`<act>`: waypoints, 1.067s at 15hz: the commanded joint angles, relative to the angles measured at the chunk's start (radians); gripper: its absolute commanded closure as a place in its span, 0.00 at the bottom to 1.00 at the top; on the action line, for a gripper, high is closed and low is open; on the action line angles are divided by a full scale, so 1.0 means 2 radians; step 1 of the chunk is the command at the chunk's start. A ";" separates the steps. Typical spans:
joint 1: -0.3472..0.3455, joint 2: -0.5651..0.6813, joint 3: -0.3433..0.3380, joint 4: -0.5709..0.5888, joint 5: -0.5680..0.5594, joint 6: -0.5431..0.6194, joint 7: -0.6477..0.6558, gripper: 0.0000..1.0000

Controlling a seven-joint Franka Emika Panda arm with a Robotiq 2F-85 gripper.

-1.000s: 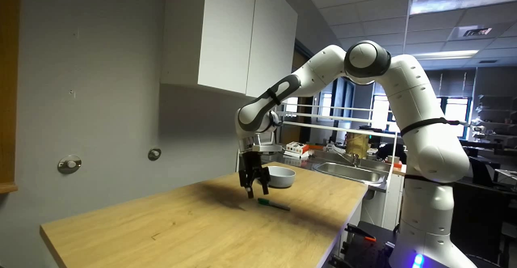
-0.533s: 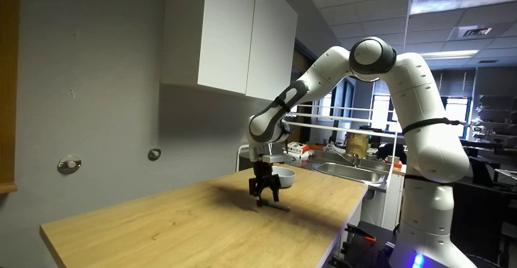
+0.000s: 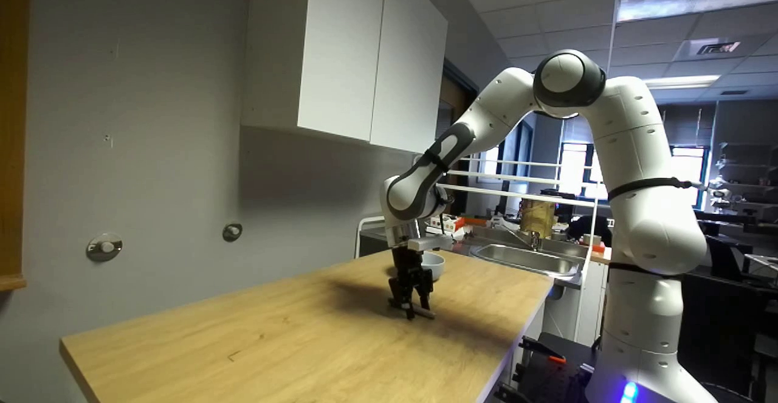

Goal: Put the marker in the bowl

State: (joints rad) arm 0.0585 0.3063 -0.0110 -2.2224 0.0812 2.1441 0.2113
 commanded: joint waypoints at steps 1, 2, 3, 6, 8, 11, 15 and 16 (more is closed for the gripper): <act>0.006 -0.018 0.000 -0.018 -0.013 0.003 0.023 0.73; 0.007 -0.018 0.001 -0.017 -0.015 0.000 0.026 0.79; 0.009 -0.019 0.001 -0.017 -0.017 -0.002 0.029 0.86; 0.014 -0.023 0.003 -0.011 -0.021 -0.008 0.037 0.90; 0.021 -0.031 0.003 -0.010 -0.028 -0.013 0.053 0.86; 0.037 -0.064 0.005 -0.006 -0.062 -0.034 0.086 0.86; 0.042 -0.125 0.014 0.007 -0.124 -0.061 0.073 0.87; 0.037 -0.142 0.015 0.009 -0.134 -0.064 0.061 0.86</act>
State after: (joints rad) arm 0.1452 0.1322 0.0082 -2.2079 -0.1181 2.0606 0.3531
